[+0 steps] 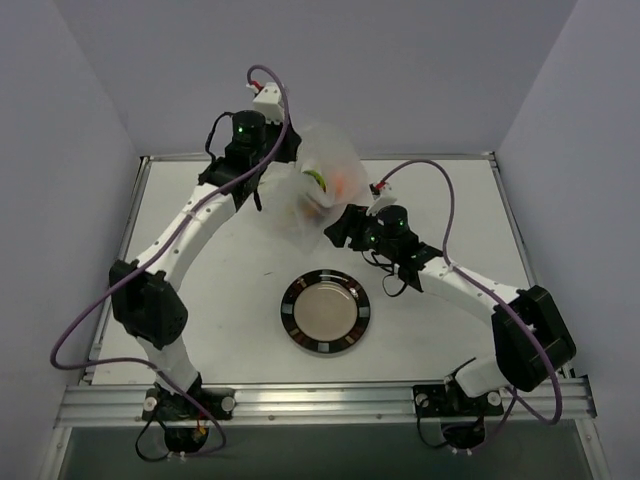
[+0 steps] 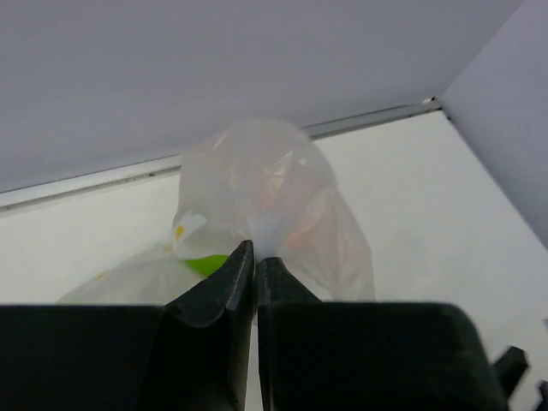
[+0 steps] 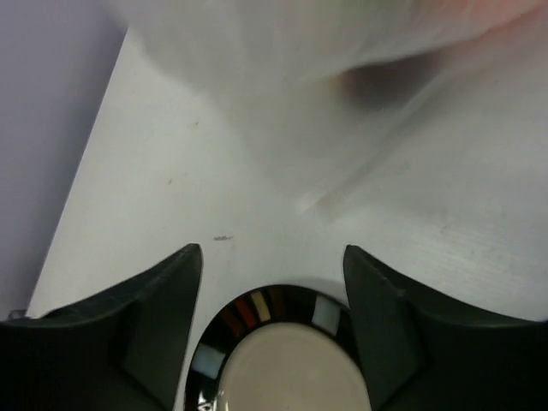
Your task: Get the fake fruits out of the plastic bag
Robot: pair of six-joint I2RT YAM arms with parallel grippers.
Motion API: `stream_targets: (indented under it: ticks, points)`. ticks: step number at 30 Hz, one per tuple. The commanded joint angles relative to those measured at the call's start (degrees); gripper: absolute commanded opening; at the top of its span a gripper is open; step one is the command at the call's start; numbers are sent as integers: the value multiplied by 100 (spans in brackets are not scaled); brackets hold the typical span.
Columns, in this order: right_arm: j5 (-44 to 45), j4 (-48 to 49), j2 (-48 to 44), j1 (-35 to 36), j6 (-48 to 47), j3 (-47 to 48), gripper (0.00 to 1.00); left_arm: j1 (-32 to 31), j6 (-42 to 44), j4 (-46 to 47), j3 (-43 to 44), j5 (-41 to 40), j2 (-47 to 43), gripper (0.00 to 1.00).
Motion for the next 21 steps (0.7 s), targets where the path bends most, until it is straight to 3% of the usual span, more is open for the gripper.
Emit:
stream_targets:
  ticks: [1, 2, 5, 8, 13, 21]
  points:
    - [459, 234, 536, 73, -159, 603, 66, -275, -405, 413, -72, -200, -474, 2]
    - [504, 216, 625, 73, -194, 831, 75, -328, -423, 308, -73, -244, -500, 2]
    - [592, 23, 942, 116, -169, 1148, 82, -513, -545, 194, -90, -341, -615, 2]
    - [451, -73, 995, 422, -107, 1255, 83, -557, -774, 88, -21, -429, -676, 2]
    - [1505, -136, 241, 1206, -125, 721, 87, -557, -661, -255, 340, -727, -466, 2]
    - [1927, -872, -727, 1365, -45, 595, 96, -504, -195, -598, 902, -1150, -281, 2]
